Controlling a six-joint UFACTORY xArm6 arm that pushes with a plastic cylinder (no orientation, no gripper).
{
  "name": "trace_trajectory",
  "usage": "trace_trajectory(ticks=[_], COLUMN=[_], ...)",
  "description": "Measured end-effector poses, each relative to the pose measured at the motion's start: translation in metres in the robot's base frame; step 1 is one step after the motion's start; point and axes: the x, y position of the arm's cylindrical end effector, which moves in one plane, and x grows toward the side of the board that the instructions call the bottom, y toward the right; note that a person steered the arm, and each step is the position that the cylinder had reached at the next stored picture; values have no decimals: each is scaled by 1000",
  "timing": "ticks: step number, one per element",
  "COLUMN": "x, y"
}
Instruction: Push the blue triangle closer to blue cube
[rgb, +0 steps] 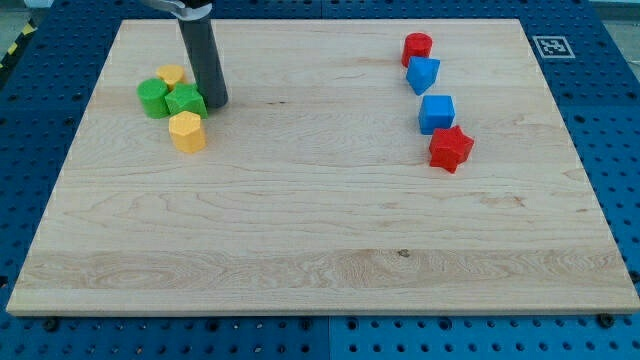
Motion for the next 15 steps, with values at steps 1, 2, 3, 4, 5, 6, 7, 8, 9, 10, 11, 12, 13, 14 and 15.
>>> trace_trajectory(ticks=[1,2,3,4,5,6,7,8,9,10,11,12,13,14,15], x=[0,-1,-33,-82,-121,-143,-141,-140,-140,-140,-140,-139,-127,-112,-99], y=[19,61,88,113,176,255,319,322,321,310,300,294,293,293,288])
